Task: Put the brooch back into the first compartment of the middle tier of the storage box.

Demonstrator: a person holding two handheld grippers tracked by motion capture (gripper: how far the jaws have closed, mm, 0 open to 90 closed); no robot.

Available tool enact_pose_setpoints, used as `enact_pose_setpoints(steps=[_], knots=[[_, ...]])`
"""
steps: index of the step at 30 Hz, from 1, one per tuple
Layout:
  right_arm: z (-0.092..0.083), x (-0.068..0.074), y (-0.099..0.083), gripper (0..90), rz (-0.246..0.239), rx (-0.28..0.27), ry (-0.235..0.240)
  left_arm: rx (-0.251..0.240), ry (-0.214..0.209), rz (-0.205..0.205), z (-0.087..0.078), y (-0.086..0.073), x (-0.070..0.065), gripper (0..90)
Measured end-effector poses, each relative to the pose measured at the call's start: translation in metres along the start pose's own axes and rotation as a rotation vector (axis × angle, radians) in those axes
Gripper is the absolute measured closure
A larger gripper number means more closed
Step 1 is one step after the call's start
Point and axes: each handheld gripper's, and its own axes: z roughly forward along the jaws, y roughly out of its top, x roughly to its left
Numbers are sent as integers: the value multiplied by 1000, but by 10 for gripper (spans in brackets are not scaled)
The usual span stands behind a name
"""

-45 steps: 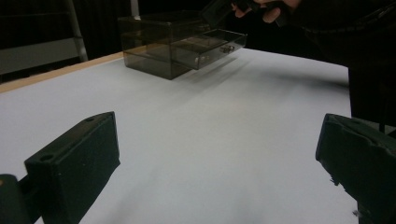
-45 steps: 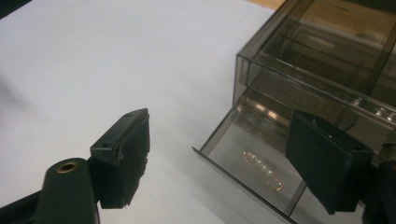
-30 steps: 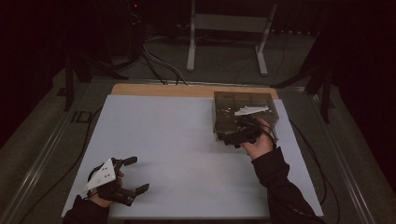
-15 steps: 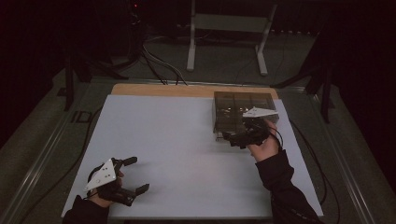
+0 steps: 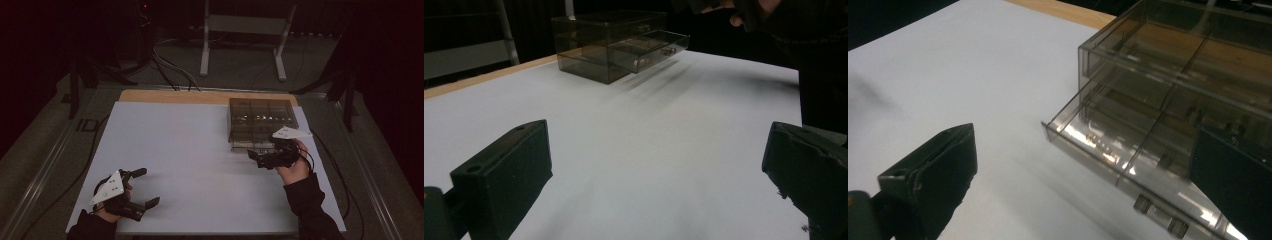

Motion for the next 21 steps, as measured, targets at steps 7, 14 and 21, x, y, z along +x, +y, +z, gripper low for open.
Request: enact_pose_setpoints(steps=[7, 14, 21], knots=[[0, 3, -19, 0, -28, 17, -6, 1, 0, -1, 0, 0, 0, 3], [0, 4, -39, 0, -41, 15, 4, 4, -4, 4, 0, 0, -1, 3], [-7, 4, -62, 0, -44, 4, 15, 3, -8, 5, 0, 0, -1, 3]])
